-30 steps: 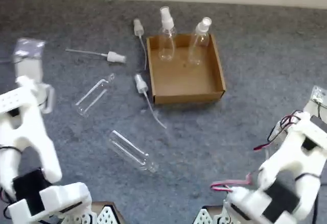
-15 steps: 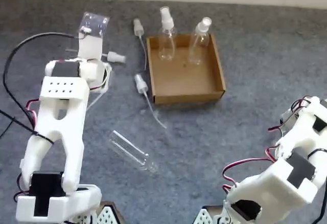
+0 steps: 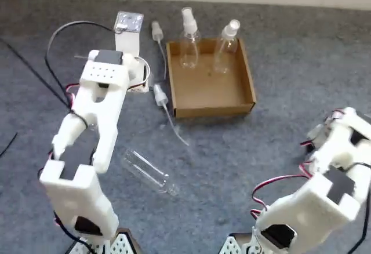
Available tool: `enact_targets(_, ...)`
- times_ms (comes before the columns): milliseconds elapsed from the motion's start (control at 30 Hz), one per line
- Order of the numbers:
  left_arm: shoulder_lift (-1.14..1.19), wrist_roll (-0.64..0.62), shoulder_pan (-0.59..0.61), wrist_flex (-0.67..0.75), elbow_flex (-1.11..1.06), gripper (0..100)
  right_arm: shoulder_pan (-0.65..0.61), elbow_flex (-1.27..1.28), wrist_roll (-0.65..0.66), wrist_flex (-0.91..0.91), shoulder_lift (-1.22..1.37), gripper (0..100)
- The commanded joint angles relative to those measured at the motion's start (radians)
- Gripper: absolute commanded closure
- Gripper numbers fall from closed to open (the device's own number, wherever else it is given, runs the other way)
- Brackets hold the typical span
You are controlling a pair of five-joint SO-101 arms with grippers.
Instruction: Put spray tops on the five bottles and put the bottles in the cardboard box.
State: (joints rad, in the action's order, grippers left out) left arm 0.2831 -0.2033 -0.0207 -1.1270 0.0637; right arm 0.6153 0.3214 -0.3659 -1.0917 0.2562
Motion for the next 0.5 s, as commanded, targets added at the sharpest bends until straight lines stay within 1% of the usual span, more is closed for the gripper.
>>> enact_targets(0, 0.053, -0.126, -0.018, -0.012, 0.087, 80, -0.033, -0.021, 0.052, -0.053, -0.001, 62.6)
enact_targets(100, 0.094, -0.17, -0.018, -0.009, 0.094, 80, -0.028, -0.022, 0.068, -0.05, -0.004, 62.3)
enact_targets(300, 0.104, -0.176, -0.021, -0.008, 0.094, 80, -0.031, -0.025, 0.071, -0.047, -0.008, 62.3)
enact_targets(467, 0.113, -0.253, -0.018, 0.044, 0.085, 80, -0.033, -0.142, 0.075, -0.101, -0.008, 62.3)
